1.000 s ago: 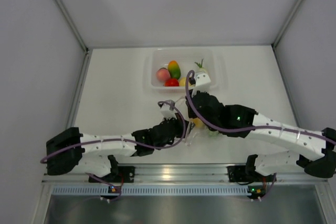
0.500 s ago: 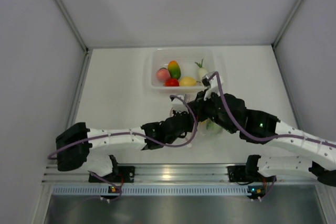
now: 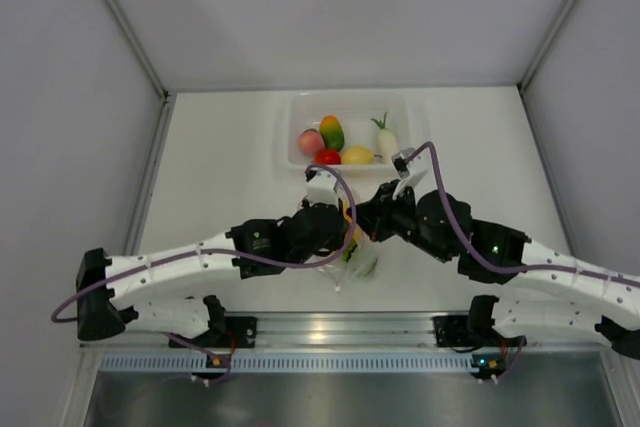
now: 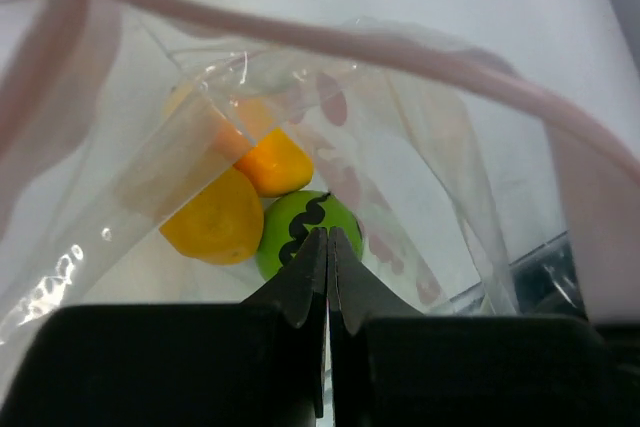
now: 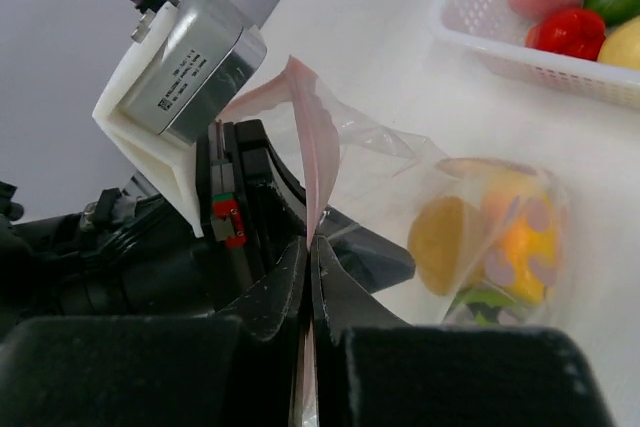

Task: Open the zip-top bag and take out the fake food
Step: Pick up the fake fruit from the zipper food storage bag.

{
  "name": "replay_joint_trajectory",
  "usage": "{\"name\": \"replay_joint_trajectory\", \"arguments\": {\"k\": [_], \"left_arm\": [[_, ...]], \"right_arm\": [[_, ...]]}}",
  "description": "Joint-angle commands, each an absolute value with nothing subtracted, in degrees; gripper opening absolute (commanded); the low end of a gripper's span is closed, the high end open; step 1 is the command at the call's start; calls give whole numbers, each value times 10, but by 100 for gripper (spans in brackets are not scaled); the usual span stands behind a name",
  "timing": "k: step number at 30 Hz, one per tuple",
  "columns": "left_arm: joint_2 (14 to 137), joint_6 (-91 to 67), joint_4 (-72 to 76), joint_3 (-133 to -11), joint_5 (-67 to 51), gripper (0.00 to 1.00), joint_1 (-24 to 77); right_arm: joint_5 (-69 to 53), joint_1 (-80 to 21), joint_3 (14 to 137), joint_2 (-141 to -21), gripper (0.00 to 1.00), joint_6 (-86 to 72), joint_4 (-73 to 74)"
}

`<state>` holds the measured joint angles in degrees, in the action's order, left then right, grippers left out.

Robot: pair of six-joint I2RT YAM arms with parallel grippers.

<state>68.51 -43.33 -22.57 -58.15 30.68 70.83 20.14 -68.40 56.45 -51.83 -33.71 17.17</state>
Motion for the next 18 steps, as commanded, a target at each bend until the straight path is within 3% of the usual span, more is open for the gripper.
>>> {"name": "replay_joint_trajectory", "arguments": {"k": [1, 10, 18], "left_arm": [[702, -401, -297, -603, 278, 0, 700], [829, -360, -295, -656, 228, 0, 669], [871, -331, -297, -674, 160, 17, 659]], "right_arm": [[236, -684, 548, -516, 0, -372, 128], [229, -614, 542, -516, 0, -334, 166], [196, -566, 545, -523, 0, -309, 203]]}}
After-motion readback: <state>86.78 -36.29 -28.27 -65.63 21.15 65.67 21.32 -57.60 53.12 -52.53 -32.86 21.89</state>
